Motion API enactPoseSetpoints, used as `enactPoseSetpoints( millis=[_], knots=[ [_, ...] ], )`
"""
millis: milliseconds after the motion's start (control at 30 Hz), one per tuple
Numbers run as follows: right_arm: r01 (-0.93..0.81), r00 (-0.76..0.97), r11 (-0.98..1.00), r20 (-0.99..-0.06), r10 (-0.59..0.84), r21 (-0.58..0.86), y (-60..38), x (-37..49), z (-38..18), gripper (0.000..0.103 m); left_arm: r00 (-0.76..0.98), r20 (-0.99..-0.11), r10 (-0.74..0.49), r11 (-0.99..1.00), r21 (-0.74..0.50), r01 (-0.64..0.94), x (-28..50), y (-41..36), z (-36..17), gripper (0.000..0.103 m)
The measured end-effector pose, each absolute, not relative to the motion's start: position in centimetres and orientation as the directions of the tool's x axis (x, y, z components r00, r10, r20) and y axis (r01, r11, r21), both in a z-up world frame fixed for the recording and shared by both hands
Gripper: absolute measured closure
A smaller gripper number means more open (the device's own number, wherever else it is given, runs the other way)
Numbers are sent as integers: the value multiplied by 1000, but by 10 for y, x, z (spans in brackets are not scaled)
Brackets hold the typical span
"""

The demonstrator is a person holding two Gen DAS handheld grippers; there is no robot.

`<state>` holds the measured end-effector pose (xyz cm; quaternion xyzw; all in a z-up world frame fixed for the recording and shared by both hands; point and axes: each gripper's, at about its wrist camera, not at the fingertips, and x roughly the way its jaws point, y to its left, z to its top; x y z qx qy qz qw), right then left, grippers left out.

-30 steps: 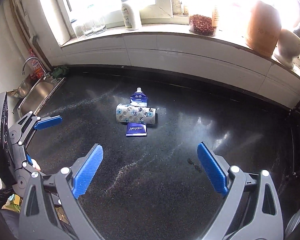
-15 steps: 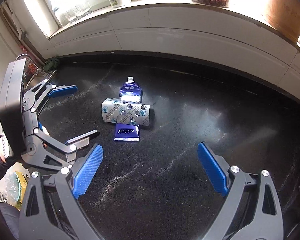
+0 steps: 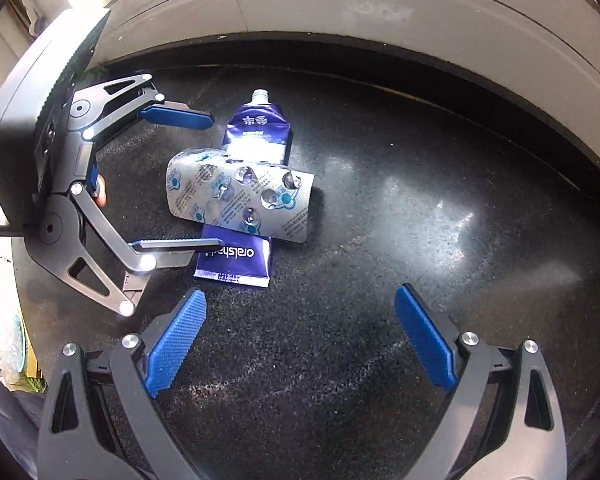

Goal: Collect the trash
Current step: 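Grasp the silver blister pack with the left gripper while the right grasps the blue toothpaste tube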

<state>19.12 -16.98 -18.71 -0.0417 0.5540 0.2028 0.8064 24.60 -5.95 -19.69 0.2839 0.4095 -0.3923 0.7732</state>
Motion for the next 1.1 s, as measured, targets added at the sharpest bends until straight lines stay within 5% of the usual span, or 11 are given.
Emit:
enactPoseSetpoints(
  millis=[133,400,700,833,967,1033,1100],
  knots=[
    [-398,316,909,-911,265,126,-159,185,-196,11,294,-857,-422,507,46,861,237,-55,-197,44],
    [-438,317,893,-912,261,103,-136,178,-197,10,305,-847,-435,600,-20,799,226,-25,-190,59],
    [-450,383,893,-900,206,13,-92,193,-205,8,409,-848,-337,808,-37,588,222,31,-197,56],
    [-435,398,900,-895,204,12,-93,209,-208,7,445,-844,-299,862,-40,505,222,42,-195,25],
    [-418,411,908,-889,202,12,-98,219,-208,8,442,-852,-282,856,-14,517,234,21,-200,22],
    [-401,422,916,-885,198,13,-104,224,-205,18,418,-864,-280,839,-9,545,239,9,-206,26],
    [-390,423,921,-885,195,16,-107,230,-202,39,412,-871,-268,830,9,558,242,2,-210,37]
  ],
)
